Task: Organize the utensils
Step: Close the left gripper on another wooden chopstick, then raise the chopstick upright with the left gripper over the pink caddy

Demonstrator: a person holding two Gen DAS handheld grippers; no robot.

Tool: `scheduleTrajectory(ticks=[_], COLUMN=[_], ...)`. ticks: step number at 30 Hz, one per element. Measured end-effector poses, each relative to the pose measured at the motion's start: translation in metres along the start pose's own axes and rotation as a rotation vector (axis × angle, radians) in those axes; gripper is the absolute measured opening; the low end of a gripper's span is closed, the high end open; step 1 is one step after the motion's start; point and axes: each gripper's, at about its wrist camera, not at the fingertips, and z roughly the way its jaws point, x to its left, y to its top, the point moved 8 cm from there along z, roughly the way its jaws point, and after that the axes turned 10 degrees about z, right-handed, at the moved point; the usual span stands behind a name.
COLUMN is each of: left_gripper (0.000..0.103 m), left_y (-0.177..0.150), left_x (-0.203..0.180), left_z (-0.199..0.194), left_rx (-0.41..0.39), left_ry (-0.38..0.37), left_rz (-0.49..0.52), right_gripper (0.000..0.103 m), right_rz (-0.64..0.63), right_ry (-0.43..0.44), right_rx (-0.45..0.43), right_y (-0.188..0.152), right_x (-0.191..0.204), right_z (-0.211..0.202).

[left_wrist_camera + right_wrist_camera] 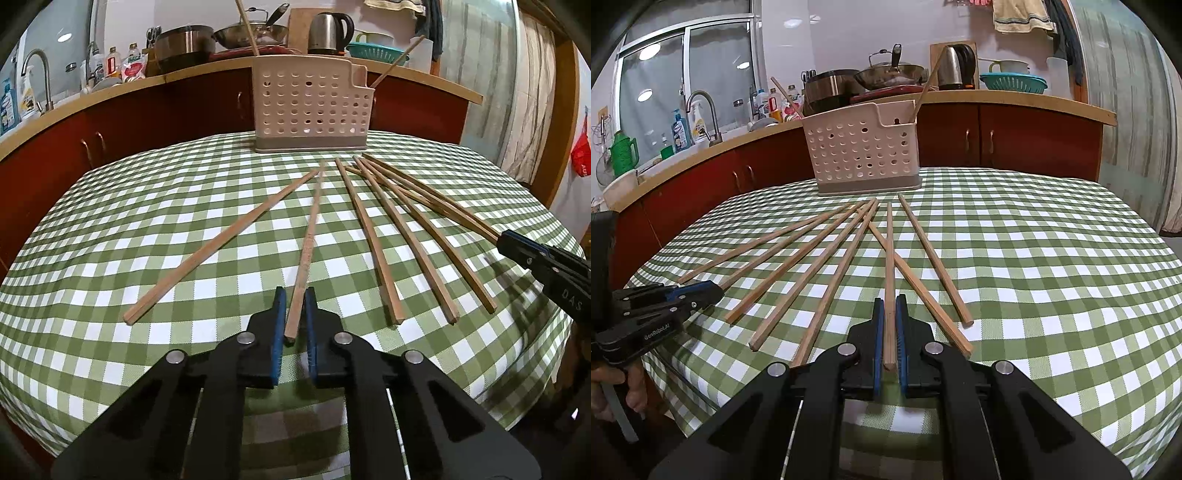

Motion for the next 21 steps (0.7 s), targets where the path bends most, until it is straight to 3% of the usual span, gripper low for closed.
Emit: scheduleTrajectory(ticks=[9,21], left_gripper=[0.007,0.007], left_y=[0.013,0.052], left_x=[0.000,0.004], left_z=[-0.021,-0.078], left_rx=[-0.068,-0.251], left_ry=[0.051,0.149], left_rz=[0.020,0.041], right_gripper=[0.007,0.007], right_rz=[-0.008,-0.051], right_ry=[-0.001,0.020], right_rx=[-0.029,-0.158], right_y=[0.007,0.046], right_x=[0.003,0.021], right_z=[-0.010,-0.050])
